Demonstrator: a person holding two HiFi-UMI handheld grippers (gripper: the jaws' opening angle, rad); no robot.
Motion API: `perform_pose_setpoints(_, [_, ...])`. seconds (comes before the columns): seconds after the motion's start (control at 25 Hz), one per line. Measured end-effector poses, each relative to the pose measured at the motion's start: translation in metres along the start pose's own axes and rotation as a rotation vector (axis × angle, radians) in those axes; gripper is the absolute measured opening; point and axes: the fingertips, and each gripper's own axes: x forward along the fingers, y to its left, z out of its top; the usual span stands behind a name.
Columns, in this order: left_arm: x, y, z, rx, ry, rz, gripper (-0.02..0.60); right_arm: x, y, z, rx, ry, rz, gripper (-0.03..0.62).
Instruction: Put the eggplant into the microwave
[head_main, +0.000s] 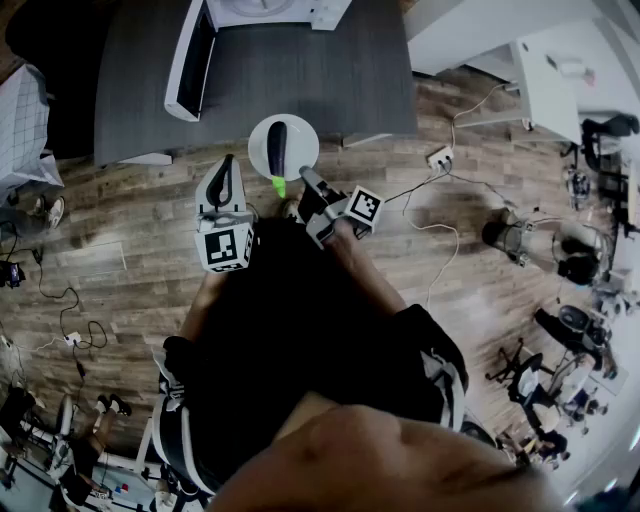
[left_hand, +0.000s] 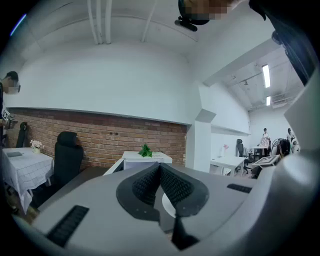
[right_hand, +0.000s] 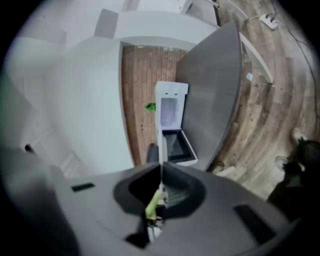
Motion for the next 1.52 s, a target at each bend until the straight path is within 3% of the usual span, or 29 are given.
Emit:
perform_pose_setpoints(0.64, [0.0,0.001,0.001,0.0,-0.016,-0.016,0.034,0.002,0.002,-0.002,0.009,0.002,0.004,0.037])
perform_pose_setpoints(1.08, [-0.016,0.027,-0.002,-0.023,-0.006,-0.035,0.034,0.02,-0.001,-0.027,0.016,-0.023,-0.001,0.037])
perform_pose_setpoints(1.52, [-0.032,0.056,-0.002,-0.021,-0.013,-0.102,0.034,0.04,0.006,-0.054,0.031,-0.086,0.021,0.037])
